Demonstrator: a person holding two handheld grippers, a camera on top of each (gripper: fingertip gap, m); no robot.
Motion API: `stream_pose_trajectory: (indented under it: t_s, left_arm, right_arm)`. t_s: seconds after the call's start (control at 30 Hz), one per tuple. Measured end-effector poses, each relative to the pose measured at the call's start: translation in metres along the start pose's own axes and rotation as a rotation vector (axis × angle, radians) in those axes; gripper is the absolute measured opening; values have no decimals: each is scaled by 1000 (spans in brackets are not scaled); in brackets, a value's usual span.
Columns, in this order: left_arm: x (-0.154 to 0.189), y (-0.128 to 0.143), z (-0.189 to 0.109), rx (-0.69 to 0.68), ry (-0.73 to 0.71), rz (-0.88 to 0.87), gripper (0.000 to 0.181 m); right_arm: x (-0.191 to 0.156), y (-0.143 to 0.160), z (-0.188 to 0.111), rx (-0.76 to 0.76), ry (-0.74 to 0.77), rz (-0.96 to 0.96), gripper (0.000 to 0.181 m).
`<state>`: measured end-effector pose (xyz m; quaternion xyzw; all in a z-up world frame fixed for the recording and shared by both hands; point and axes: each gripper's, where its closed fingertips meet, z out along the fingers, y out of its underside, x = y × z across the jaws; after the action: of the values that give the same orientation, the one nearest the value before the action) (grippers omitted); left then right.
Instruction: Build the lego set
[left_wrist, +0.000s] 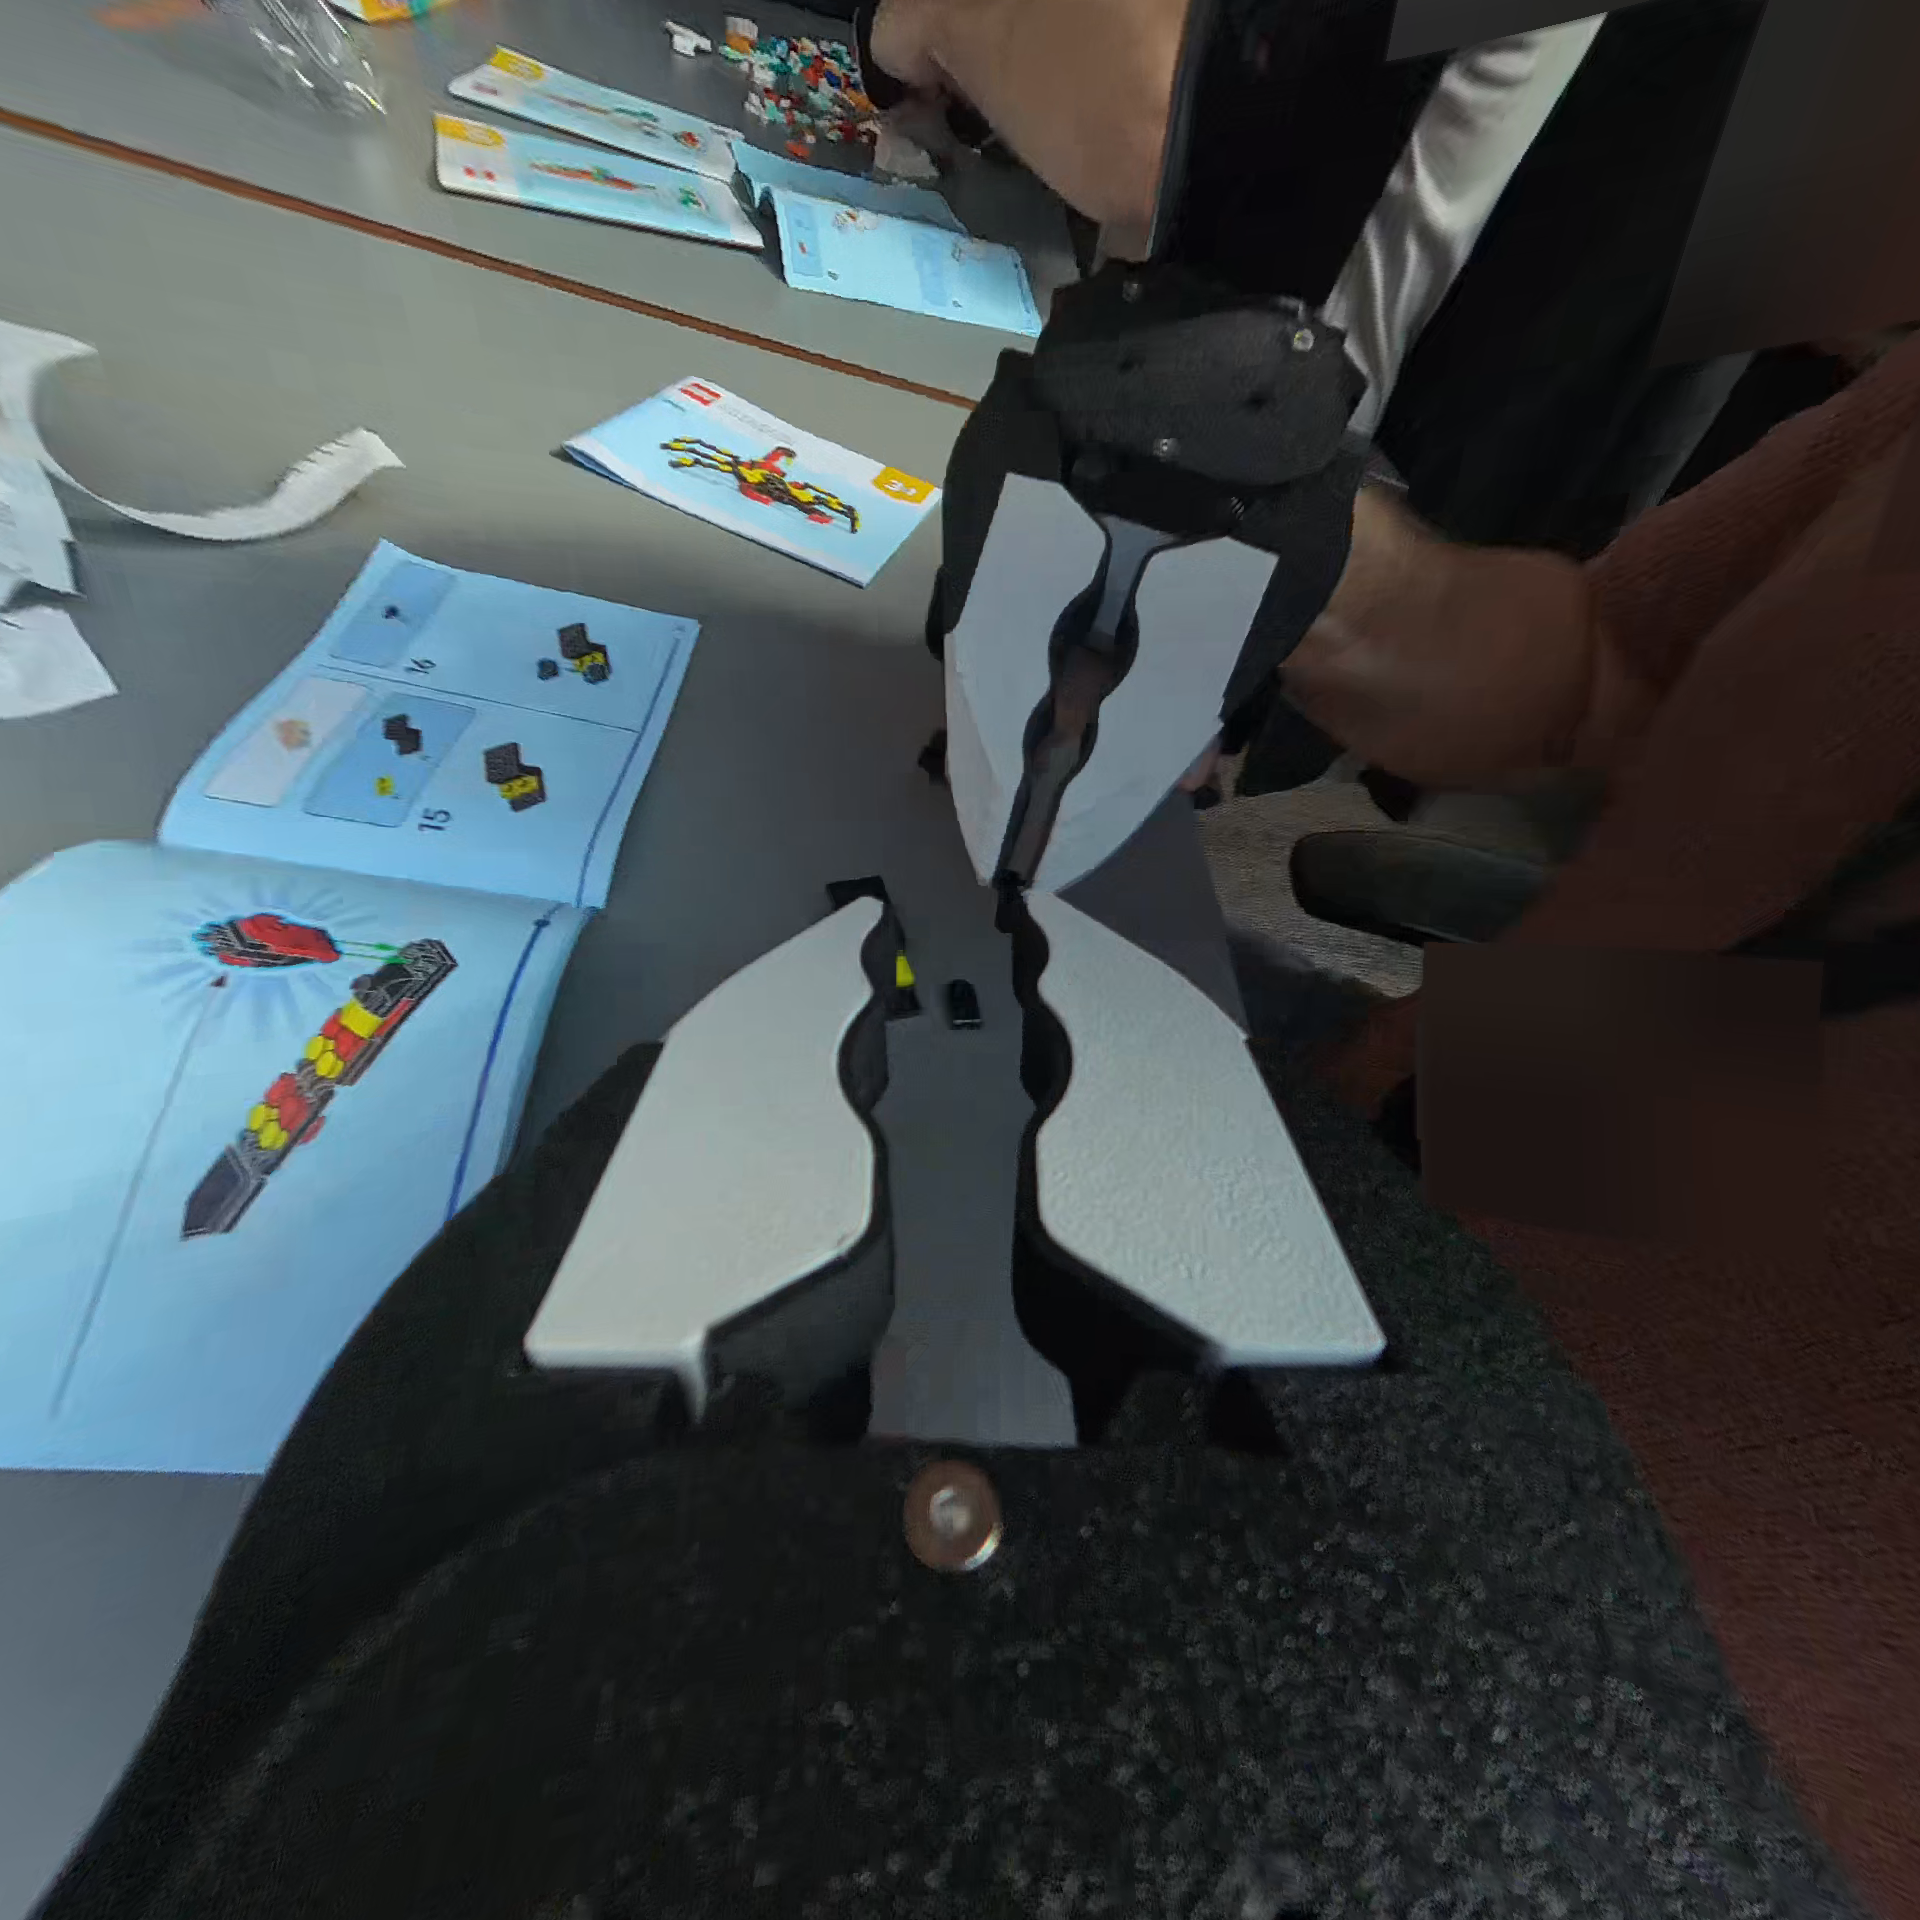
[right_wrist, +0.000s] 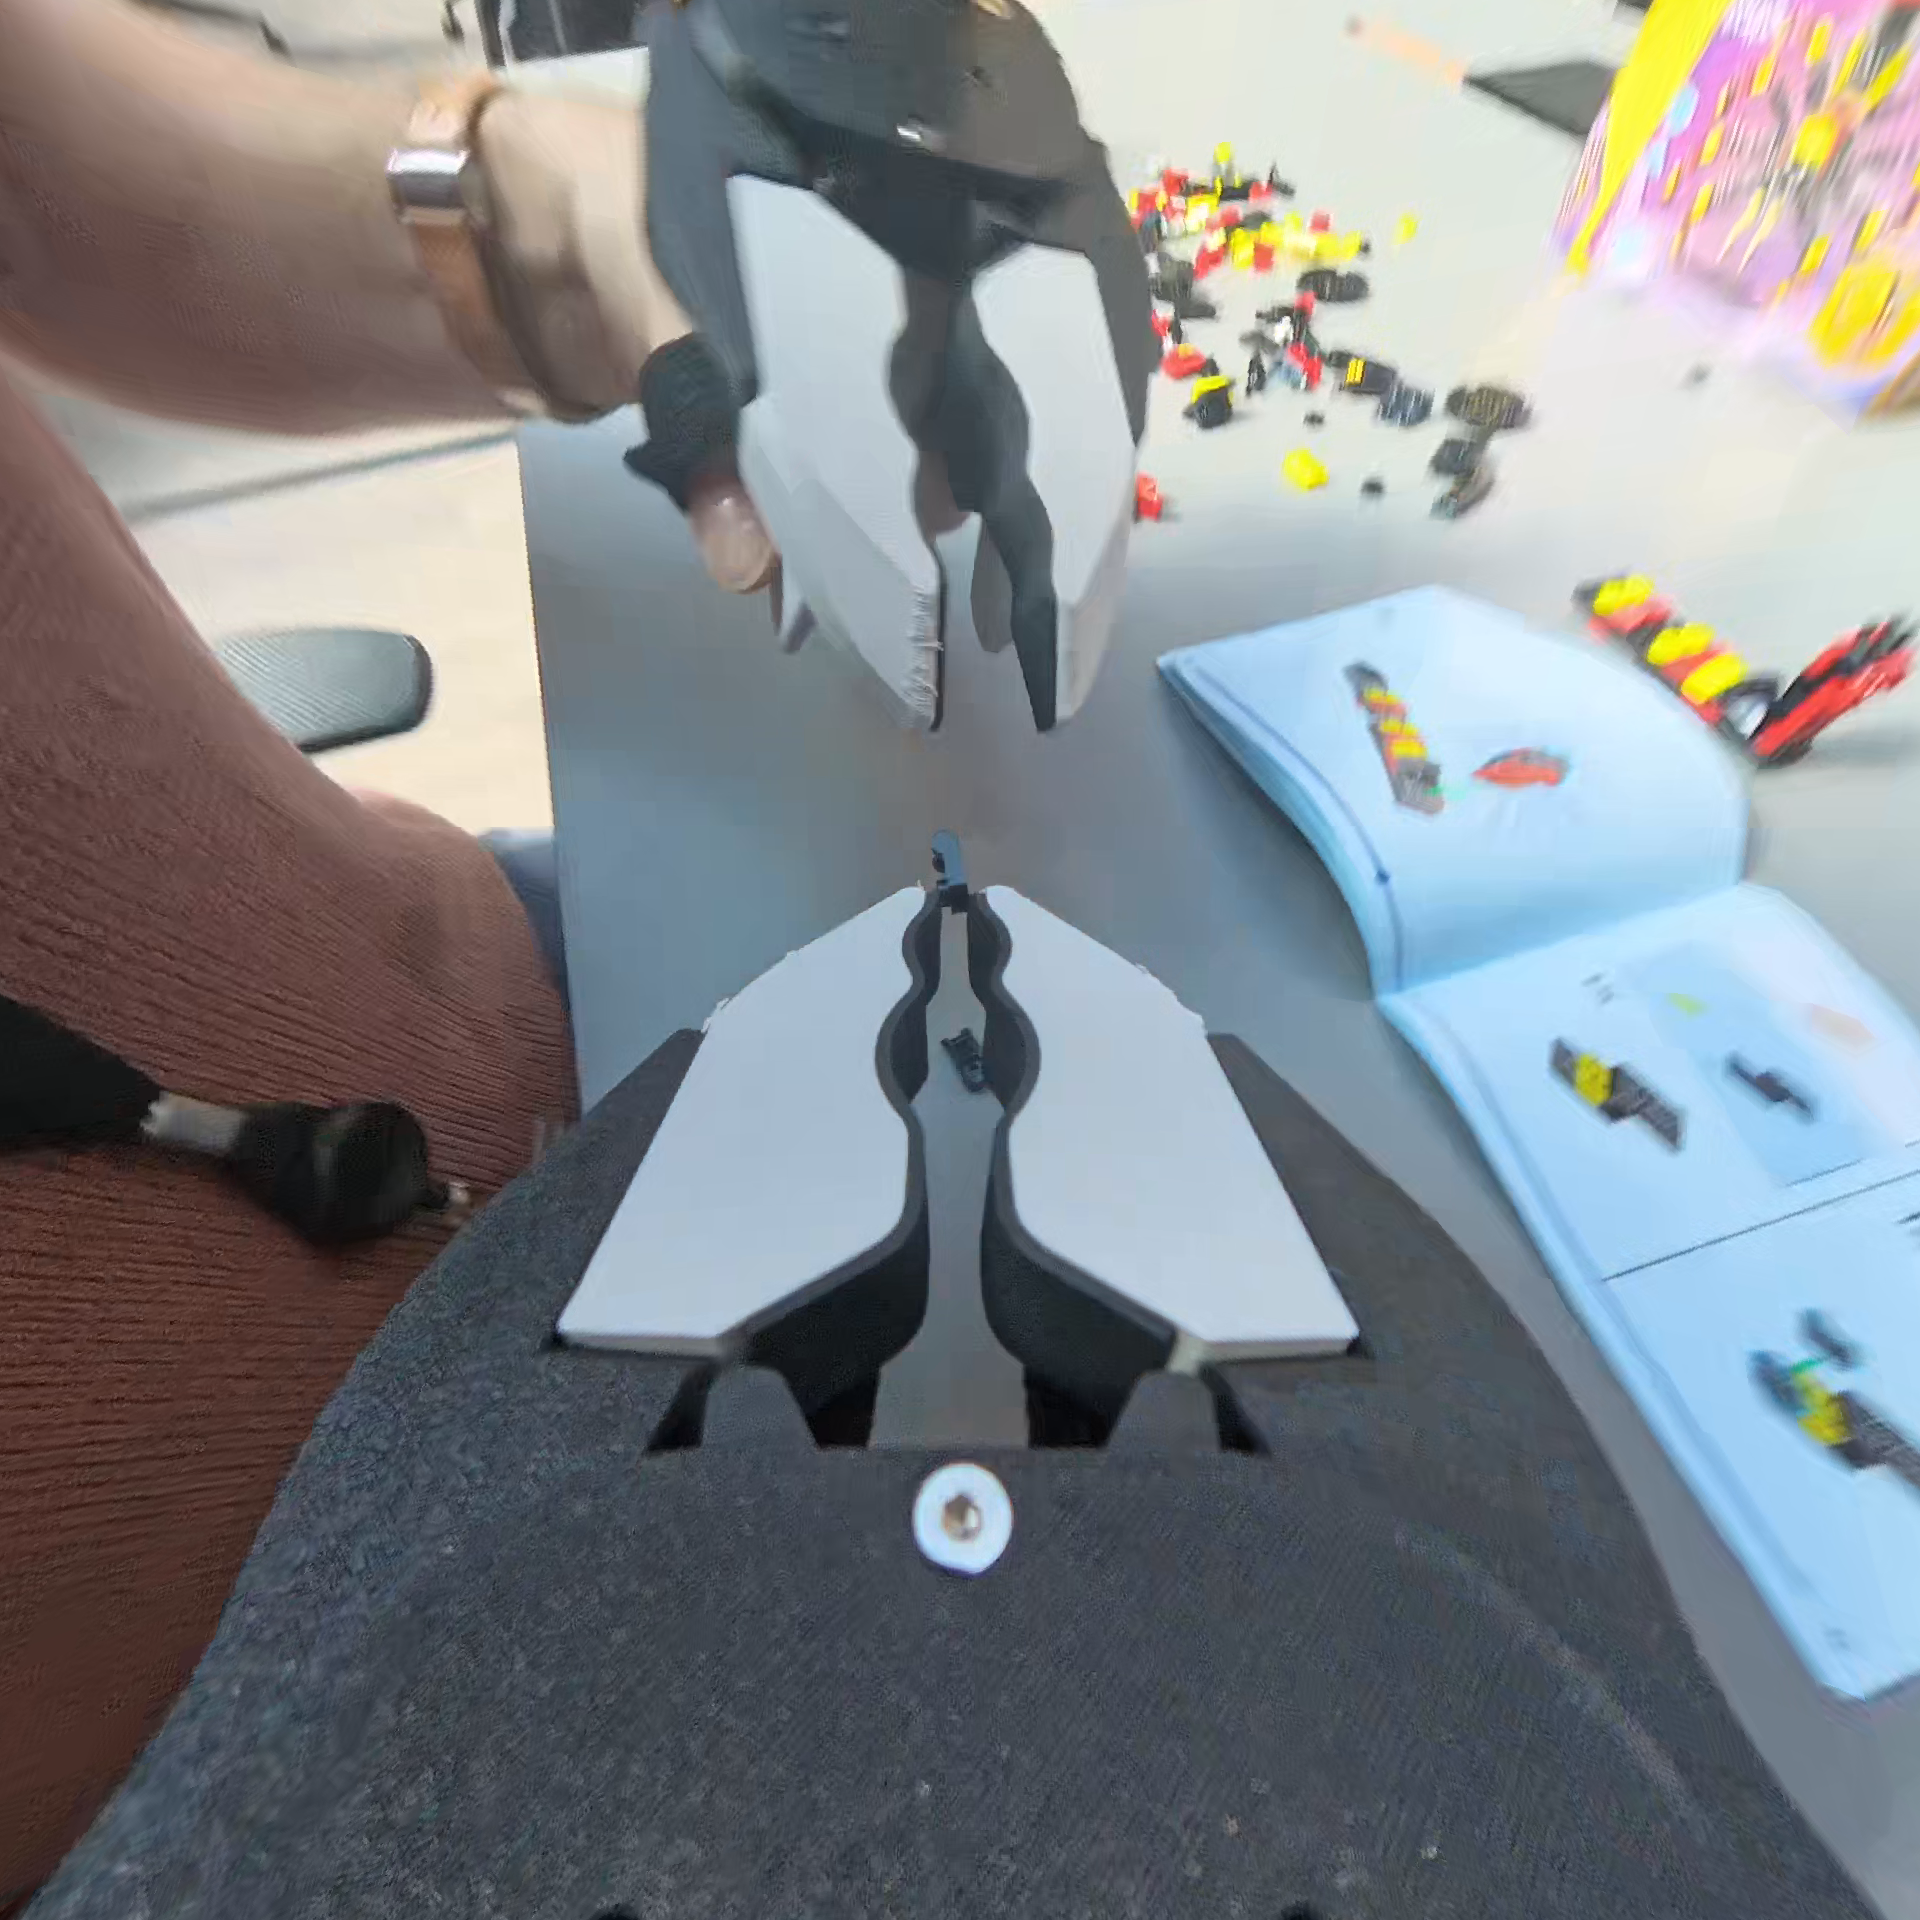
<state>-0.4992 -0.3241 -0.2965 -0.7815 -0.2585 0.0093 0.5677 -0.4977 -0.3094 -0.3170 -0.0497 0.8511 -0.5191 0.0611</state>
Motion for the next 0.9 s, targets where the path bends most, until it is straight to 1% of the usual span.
stream_pose_trajectory:
  t_s: [0.03,0.07,0.1,0.17,0.27,0.33,0.43,0.5,0.63,0.9]
  left_arm:
    - [-6,-2,-3,5,-108,145,20]
    - [-9,-4,-5,-2,-202,303,19]
    - [-8,-5,-5,-13,-262,458,18]
    - [-1,-6,-2,-28,-297,673,16]
    - [9,-6,6,-33,-282,866,17]
    - [11,-5,11,-58,-259,924,17]
    - [14,-2,19,-97,-223,986,17]
    - [15,0,23,-116,-200,992,16]
    - [16,3,26,-139,-174,972,8]
    - [15,10,27,-152,-164,957,8]
  right_arm:
    - [0,1,0,-6,-74,192,4]
    - [-3,-4,-2,36,-183,345,4]
    - [-4,-11,-5,80,-266,461,4]
    - [-2,-17,-11,96,-366,609,4]
    - [-4,-17,-17,37,-483,740,4]
    - [-4,-9,-15,-28,-476,750,4]
    - [-10,-4,-14,-79,-509,764,4]
    - [-12,-4,-12,-89,-525,771,4]
    - [-12,-4,-11,-99,-531,775,4]
    - [-18,-2,-10,-123,-559,764,4]
